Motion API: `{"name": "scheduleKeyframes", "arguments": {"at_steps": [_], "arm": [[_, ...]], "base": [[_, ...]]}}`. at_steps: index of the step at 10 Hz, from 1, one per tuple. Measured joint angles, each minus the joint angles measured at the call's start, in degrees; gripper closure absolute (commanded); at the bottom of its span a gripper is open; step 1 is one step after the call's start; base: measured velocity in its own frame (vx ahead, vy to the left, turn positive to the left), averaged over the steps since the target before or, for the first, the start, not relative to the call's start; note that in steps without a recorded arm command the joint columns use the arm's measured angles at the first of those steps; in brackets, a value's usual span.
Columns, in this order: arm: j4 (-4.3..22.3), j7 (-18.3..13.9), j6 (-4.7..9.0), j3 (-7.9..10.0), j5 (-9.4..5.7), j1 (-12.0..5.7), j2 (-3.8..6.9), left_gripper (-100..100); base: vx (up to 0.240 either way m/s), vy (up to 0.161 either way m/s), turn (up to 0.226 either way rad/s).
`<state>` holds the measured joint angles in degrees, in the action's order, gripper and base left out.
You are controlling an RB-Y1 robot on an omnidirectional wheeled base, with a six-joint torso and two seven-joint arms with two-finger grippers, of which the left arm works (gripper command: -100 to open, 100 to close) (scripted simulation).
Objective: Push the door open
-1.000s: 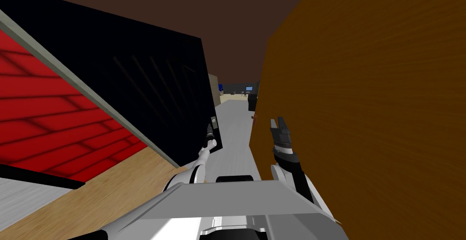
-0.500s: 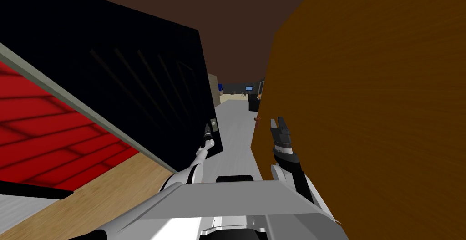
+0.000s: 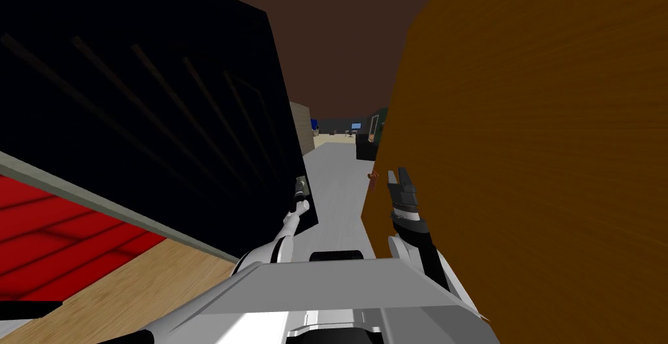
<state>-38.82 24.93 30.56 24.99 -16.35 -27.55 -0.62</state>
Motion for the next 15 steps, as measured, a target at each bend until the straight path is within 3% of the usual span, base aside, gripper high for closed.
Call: {"name": "scheduleKeyframes", "arguments": {"at_steps": [1,7,8,9,10,11,12,13,14,15], "arm": [[0.04,0.02,0.07,0.00,0.00,-0.05,-0.11,100],[0.17,0.02,-0.18,-0.07,0.02,0.10,-0.16,100],[0.85,0.79,-0.50,0.75,-0.40,-0.32,0.18,100],[-0.57,1.45,-1.42,1.24,-0.65,0.43,0.37,100],[0.16,1.46,-0.79,1.32,-0.71,0.09,0.87,100],[-0.80,2.35,-0.78,2.12,-1.01,0.31,0.51,100],[1.15,2.41,0.23,2.34,-1.21,-0.59,1.39,100],[1.47,2.63,0.72,2.90,-1.51,-0.82,1.62,100],[-0.17,3.21,-0.05,3.36,-1.69,-0.37,1.35,100],[1.72,3.90,0.71,4.23,-2.08,-1.67,1.47,100]], "base": [[-0.015,-0.001,0.007],[0.003,0.002,0.000],[0.164,-0.035,0.018],[0.125,-0.006,0.043],[0.154,0.025,0.049],[0.171,0.013,0.016],[0.176,0.027,0.040],[0.150,0.023,0.026],[0.179,0.008,0.088],[0.149,-0.005,0.033]]}}
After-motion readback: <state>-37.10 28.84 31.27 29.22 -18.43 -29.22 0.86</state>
